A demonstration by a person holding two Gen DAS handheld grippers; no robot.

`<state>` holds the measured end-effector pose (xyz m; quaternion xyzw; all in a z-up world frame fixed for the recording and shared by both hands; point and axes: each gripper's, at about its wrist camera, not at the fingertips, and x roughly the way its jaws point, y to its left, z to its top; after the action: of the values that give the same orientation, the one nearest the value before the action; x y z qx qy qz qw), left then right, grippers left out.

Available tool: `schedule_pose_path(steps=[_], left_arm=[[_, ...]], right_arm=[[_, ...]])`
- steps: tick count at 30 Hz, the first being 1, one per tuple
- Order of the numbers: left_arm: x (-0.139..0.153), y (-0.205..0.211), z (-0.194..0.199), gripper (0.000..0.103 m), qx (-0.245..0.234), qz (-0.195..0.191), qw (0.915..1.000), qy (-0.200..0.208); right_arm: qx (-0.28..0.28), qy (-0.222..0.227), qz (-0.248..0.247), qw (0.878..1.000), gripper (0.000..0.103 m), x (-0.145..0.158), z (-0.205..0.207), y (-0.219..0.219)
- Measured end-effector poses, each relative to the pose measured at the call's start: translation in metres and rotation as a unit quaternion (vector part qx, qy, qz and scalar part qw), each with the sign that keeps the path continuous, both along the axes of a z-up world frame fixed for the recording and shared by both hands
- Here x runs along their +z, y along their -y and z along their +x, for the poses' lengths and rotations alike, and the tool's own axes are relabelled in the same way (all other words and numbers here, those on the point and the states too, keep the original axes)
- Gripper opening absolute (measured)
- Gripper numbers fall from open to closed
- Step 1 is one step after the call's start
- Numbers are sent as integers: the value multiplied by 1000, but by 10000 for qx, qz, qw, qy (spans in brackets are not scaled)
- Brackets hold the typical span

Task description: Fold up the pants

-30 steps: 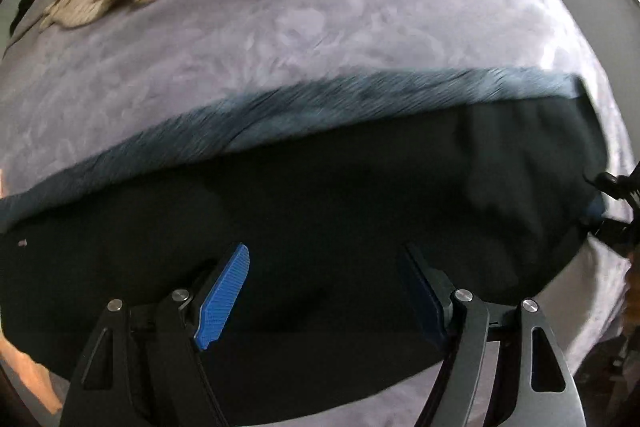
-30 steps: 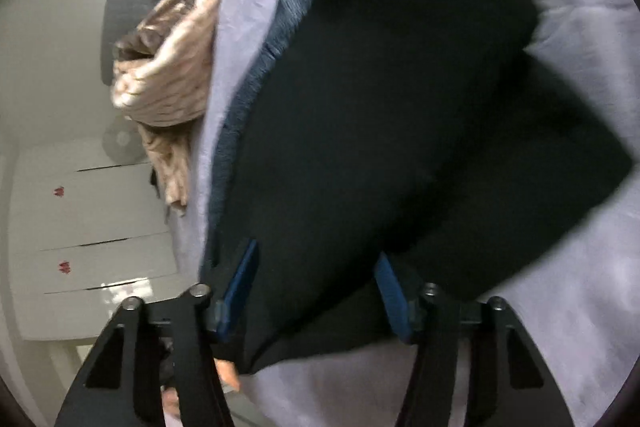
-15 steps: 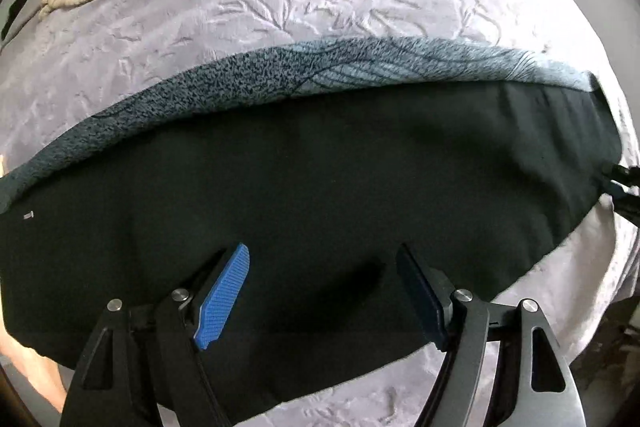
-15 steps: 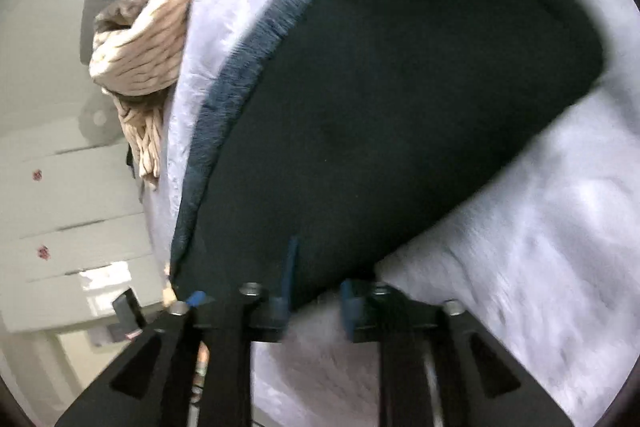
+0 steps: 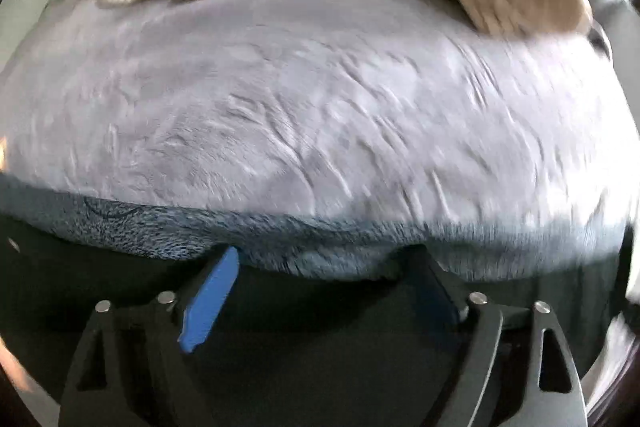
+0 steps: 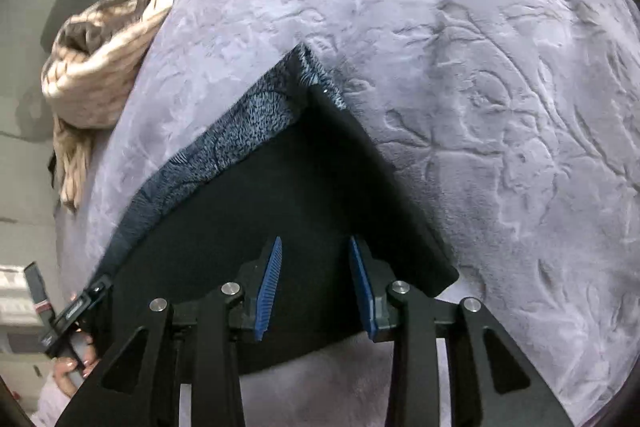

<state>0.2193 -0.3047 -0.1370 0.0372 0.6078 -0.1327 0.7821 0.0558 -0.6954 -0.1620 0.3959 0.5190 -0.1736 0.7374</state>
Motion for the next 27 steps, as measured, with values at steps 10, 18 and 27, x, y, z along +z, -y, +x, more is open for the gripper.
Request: schedule_pose_path(steps=[10, 18, 27], left_arm=[[30, -108, 0, 88, -413, 739, 9958, 356], [15, -241, 17, 94, 416, 1599, 9840, 675], [-1, -279, 22, 103, 351, 1063, 9921, 559]], right_arm=[[-34, 166, -33, 9999, 40, 37, -14, -36], [1584, 682, 2379, 9558, 53, 2, 35, -240], [1586, 428, 3430, 9249, 53, -60, 75, -354]])
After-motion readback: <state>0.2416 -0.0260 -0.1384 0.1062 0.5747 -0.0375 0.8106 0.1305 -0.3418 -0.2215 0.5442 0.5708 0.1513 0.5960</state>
